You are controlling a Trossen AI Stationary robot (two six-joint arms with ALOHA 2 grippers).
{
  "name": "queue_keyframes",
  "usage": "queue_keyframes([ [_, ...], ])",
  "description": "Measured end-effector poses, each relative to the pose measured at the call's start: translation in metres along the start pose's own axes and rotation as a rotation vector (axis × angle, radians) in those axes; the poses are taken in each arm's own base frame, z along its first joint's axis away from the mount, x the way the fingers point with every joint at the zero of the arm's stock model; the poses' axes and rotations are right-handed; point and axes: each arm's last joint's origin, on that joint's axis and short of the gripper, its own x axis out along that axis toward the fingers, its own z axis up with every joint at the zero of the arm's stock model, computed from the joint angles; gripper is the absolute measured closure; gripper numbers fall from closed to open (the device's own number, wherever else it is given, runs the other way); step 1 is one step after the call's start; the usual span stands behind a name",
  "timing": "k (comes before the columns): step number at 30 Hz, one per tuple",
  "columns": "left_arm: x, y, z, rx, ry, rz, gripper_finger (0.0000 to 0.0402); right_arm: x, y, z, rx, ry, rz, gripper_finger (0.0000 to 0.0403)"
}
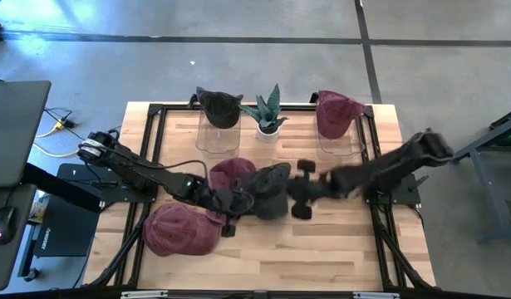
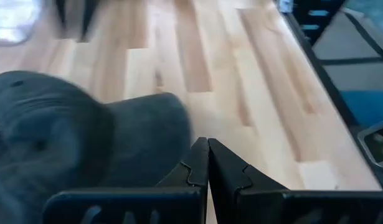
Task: Pick & Place hat
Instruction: Put the black cap into the left transparent bin
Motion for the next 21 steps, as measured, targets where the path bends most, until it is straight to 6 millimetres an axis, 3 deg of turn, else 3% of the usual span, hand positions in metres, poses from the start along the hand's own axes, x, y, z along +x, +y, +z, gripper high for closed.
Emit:
queue_keyframes([
  [5, 0.008, -0.017, -0.01, 0.07, 0.036, -0.019, 0.0401, 0.017, -0.082, -0.013, 0.26, -0.046, 0.219, 0.0233],
  [9, 0.011, -0.024, -0.013, 0.113, 0.034, -0.021, 0.0401, 0.038, -0.124, -0.033, 0.421, -0.127, 0.355, 0.014],
  [14, 0.019, -0.024, -0.017, 0.137, 0.04, -0.041, 0.0401, 0.067, -0.141, -0.047, 0.483, -0.196, 0.487, 0.0075],
  [21, 0.019, -0.023, -0.016, 0.143, 0.034, -0.04, 0.0401, 0.102, -0.127, -0.044, 0.381, -0.11, 0.603, 0.0088],
])
